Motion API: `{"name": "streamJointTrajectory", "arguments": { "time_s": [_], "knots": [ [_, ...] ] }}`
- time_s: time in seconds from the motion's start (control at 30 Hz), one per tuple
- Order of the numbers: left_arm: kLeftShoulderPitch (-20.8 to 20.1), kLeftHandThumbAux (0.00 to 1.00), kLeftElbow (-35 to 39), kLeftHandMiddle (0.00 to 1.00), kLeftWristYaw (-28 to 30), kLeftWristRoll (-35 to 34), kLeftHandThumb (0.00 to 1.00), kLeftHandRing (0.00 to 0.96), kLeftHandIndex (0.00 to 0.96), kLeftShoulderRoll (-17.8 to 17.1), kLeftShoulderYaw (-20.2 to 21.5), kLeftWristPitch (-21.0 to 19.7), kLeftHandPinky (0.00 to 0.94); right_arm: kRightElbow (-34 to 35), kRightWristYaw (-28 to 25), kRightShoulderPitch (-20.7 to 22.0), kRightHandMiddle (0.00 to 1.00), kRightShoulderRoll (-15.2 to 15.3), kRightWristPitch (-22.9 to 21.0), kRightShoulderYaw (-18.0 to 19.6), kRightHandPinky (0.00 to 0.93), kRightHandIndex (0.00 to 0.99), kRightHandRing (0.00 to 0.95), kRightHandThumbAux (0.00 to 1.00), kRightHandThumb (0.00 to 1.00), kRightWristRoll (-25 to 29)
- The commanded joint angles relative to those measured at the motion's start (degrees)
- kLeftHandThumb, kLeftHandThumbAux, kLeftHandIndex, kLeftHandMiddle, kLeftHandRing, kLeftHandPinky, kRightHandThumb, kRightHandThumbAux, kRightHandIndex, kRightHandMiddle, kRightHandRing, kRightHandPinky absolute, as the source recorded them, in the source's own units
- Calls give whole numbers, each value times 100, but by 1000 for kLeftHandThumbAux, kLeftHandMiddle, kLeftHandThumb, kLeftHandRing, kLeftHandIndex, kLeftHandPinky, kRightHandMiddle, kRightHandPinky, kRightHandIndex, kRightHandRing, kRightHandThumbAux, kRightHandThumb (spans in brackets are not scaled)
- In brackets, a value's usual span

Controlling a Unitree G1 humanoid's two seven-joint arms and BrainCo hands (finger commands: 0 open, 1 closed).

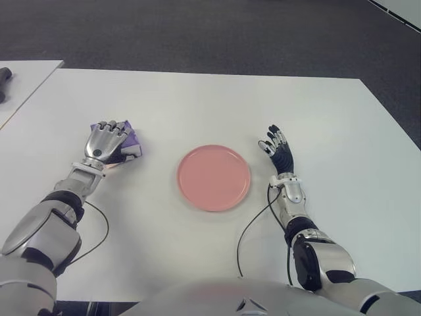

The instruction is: Put the tissue paper into the plate.

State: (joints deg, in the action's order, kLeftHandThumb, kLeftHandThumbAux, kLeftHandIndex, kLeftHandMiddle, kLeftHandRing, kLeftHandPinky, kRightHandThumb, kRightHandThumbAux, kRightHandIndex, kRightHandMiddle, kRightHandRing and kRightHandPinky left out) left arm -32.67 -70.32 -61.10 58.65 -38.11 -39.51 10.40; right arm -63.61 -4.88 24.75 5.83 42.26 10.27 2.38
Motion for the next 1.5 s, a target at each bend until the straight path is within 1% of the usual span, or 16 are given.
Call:
{"name": "streamJointTrajectory", "arguments": {
  "time_s": [0.03, 0.27, 0.47, 0.97, 1.3, 1.5],
  "knots": [
    [82, 665, -159, 543, -280, 64, 854, 808, 402, 166, -153, 147, 786, -285, -8, -347, 0, -32, -232, 40, 0, 0, 0, 587, 48, 51],
    [19, 665, -226, 545, -474, 68, 854, 818, 401, 181, -235, 342, 793, -297, -11, -337, 0, -28, -238, 44, 0, 0, 0, 587, 48, 53],
    [-21, 665, -258, 546, -496, 52, 855, 822, 401, 196, -311, 392, 792, -312, -16, -326, 0, -21, -241, 47, 0, 0, 0, 587, 48, 57],
    [-48, 665, -331, 547, -569, -41, 855, 824, 402, 245, -292, 577, 795, -341, -27, -298, 0, -8, -253, 58, 0, 0, 0, 587, 48, 62],
    [-122, 665, -333, 547, -698, -34, 855, 823, 402, 234, -293, 481, 800, -363, -32, -275, 0, 1, -265, 66, 0, 0, 0, 587, 48, 65],
    [-257, 665, -262, 547, -698, -93, 855, 824, 402, 145, -215, 540, 808, -383, -33, -260, 0, 6, -268, 69, 0, 0, 0, 587, 48, 66]
  ]
}}
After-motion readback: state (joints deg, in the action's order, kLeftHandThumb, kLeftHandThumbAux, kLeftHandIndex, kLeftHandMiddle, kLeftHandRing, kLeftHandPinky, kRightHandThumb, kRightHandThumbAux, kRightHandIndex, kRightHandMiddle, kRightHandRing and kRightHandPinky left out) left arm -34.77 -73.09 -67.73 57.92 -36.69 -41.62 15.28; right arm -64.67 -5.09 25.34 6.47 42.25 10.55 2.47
